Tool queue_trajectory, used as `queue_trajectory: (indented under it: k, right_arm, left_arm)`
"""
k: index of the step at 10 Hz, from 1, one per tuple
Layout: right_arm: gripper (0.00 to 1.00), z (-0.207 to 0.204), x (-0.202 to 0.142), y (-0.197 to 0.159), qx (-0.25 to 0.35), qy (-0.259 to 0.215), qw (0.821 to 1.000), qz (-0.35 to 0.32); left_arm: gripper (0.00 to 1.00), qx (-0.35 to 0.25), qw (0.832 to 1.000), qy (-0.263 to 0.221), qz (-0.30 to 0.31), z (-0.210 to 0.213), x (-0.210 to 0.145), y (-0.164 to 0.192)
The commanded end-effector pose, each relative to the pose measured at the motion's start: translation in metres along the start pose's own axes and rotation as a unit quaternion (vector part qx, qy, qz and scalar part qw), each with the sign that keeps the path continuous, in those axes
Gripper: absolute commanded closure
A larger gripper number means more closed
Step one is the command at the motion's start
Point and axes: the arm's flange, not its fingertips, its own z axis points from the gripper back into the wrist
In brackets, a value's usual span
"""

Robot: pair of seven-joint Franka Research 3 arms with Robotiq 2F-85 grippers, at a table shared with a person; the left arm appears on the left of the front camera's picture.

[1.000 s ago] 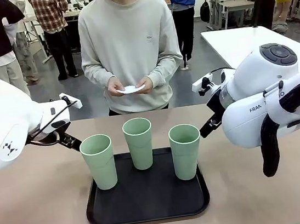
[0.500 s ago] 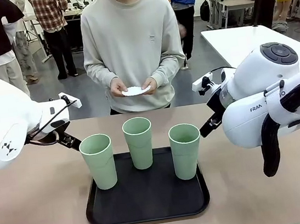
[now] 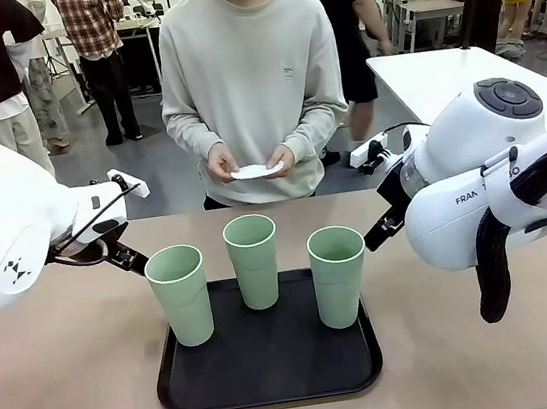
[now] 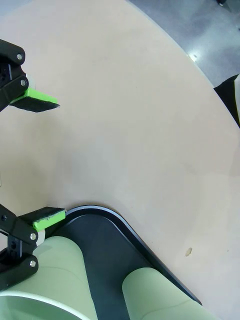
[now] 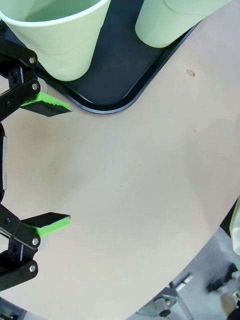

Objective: Place coasters on the table and set cups on them.
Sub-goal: Pick up one Reusable plastic cup and place it on a coaster set by the human.

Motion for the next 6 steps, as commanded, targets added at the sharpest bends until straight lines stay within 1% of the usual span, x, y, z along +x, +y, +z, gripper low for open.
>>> queue_trajectory:
  k: [1,5,6]
  right_arm:
    - [0.0,0.0,0.0,0.0,0.0,0.0,1.0,0.0]
    - [0.0,0.0,0.0,0.0,0.0,0.0,1.0,0.0]
    - [0.0,0.01,-0.001,-0.016,0.013,0.007,1.0,-0.024]
  left_arm:
    - [0.0,0.0,1.0,0.0,0.0,0.0,0.0,0.0]
    - [0.0,0.0,1.0,0.0,0.0,0.0,0.0,0.0]
    - [0.0,0.033,0.999,0.011,-0.006,0.008,-0.001,0.015]
